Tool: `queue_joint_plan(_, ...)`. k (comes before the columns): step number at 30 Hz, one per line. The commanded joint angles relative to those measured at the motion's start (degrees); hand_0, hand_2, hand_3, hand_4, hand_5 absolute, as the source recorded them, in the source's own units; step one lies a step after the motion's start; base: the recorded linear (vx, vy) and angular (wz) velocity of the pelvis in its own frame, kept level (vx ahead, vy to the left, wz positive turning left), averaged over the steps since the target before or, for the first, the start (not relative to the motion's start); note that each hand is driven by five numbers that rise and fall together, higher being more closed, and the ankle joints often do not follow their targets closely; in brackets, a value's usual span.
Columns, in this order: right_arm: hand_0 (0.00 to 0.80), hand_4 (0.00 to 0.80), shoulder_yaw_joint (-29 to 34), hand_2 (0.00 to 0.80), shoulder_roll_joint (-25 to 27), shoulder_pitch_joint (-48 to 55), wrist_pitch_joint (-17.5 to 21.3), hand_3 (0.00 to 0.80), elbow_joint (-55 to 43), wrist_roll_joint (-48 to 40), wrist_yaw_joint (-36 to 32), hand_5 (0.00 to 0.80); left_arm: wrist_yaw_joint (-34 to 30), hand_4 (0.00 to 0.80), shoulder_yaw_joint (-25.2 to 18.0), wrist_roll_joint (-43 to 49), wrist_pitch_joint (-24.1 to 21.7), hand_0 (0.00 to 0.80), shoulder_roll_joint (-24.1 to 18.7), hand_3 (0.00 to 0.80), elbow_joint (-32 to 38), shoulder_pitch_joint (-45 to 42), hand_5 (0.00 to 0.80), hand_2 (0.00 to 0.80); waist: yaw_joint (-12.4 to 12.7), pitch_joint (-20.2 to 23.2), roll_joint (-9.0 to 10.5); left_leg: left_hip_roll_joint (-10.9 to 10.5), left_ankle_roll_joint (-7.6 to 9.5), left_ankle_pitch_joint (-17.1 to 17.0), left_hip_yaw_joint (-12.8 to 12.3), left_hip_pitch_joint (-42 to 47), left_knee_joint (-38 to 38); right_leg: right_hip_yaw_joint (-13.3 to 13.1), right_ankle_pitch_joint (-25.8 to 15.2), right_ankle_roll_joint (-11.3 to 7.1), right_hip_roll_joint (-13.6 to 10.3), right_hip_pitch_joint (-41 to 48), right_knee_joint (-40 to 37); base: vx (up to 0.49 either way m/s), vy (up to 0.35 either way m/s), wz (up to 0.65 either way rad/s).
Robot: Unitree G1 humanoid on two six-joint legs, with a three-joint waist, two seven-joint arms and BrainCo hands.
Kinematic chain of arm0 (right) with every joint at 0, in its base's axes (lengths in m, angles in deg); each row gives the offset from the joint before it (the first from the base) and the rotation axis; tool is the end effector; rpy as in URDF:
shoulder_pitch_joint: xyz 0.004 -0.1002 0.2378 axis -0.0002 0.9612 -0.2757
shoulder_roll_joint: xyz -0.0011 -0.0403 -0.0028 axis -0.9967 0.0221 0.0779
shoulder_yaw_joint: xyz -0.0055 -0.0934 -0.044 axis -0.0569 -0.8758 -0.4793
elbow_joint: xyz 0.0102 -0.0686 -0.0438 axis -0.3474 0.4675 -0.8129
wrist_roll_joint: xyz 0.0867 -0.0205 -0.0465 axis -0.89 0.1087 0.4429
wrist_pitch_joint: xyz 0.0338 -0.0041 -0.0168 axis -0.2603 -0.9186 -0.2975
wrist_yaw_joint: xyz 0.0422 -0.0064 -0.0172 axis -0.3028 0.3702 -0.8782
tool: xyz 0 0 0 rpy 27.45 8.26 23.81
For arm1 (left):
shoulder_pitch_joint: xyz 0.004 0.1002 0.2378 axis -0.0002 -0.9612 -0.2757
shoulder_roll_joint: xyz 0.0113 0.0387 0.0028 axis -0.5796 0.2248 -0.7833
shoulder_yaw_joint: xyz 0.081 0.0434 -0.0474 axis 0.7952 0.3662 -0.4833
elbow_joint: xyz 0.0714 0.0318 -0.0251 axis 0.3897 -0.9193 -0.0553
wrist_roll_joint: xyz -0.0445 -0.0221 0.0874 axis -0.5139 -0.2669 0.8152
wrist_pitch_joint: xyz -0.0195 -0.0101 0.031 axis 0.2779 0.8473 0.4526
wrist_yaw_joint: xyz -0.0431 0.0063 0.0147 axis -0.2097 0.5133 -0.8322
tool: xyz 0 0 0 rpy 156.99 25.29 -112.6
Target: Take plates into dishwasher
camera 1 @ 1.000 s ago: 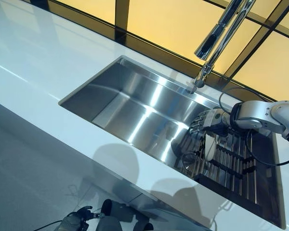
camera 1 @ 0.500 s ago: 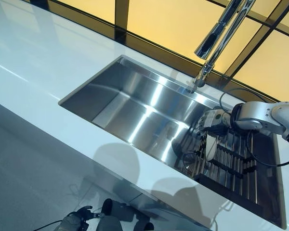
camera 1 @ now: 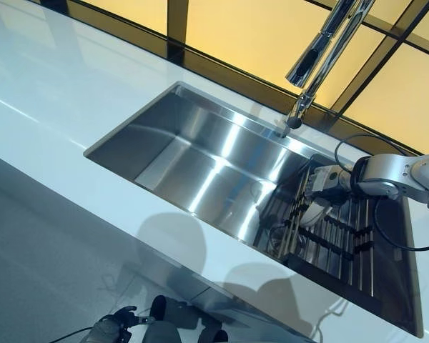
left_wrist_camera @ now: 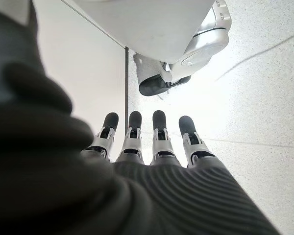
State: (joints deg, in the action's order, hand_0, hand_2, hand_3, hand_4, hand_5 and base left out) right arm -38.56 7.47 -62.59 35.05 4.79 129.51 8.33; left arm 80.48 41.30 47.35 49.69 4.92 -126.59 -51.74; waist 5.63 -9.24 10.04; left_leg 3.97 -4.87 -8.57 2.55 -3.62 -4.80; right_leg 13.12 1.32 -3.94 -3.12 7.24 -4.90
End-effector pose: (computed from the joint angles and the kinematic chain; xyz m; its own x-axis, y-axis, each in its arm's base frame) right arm 0.2860 -0.2437 0.2028 0.6194 0.2849 -0.7316 -0.1894 -0.8501 -0.4914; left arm 0.1072 0.2630 -0.0917 0.3849 0.1754 -0.9061 0.3659 0.8723 0.3243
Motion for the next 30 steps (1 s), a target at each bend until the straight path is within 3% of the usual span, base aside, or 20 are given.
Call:
queue_joint_plan(1, 0.800, 0.800, 1.34, 0.800, 1.25, -0.89, -2.05, 0.800, -0.10, -0.61, 1.08, 0.800, -0.14, 0.000, -0.34, -0.12, -0.63, 0.000, -1.77, 0.000, -1.61, 1.79, 0.000, 0.000, 1.52, -0.22, 2.12, 0.52, 2.12, 4.95, -2.53, 4.66, -0.20, -1.03, -5.17, -0.79, -0.11, -3.86, 1.38, 0.000, 0.000, 0.00)
queue_joint_plan(9, 0.800, 0.800, 1.02, 0.800, 1.80, -1.29, -2.37, 0.800, 0.74, -0.02, 0.03, 0.800, -0.44, 0.000, -0.37, 0.29, -0.39, 0.000, -1.56, 0.000, -1.43, 1.53, 0.000, 0.000, 1.25, -0.03, 2.22, 0.38, 2.36, 5.26, -2.64, 5.07, -0.20, -1.46, -5.03, -0.73, -0.14, -3.84, 1.72, 0.004, 0.012, 0.00)
queue_joint_plan(16, 0.800, 0.800, 3.27, 0.800, 4.36, -0.19, -3.56, 0.800, 1.08, 4.96, 3.30, 0.800, -0.93, 0.000, -0.69, 1.17, -1.15, 0.000, -0.90, 0.000, -2.54, 0.53, 0.000, 0.000, -0.04, 0.90, 2.63, -0.26, 3.17, 6.48, -3.78, 6.61, -0.20, -3.32, -5.36, -1.34, -0.71, -3.56, 2.19, 0.037, 0.092, -0.04)
queue_joint_plan(24, 0.800, 0.800, 10.10, 0.800, 10.54, 3.98, -4.69, 0.800, 2.05, 17.00, 15.61, 0.800, -0.15, 0.000, -1.50, 0.14, -1.64, 0.000, -0.82, 0.000, -2.80, 0.57, 0.000, 0.000, -3.47, 2.45, 2.24, -2.06, 5.13, 8.05, -6.47, 7.84, -0.20, -7.18, -6.99, -4.08, -3.26, -5.47, 4.40, -0.031, 0.194, -0.30)
queue_joint_plan(30, 0.800, 0.800, 10.34, 0.800, 15.41, 3.01, -4.09, 0.800, 2.58, 24.84, 25.40, 0.800, 0.57, 0.000, -2.69, -0.76, -1.30, 0.000, -1.79, 0.000, -3.09, 1.06, 0.000, 0.000, -4.98, 2.16, 2.48, -3.28, 6.31, 8.55, -7.12, 7.56, 0.28, -9.59, -9.50, -5.93, -4.98, -8.88, 7.94, -0.105, 0.177, -0.40)
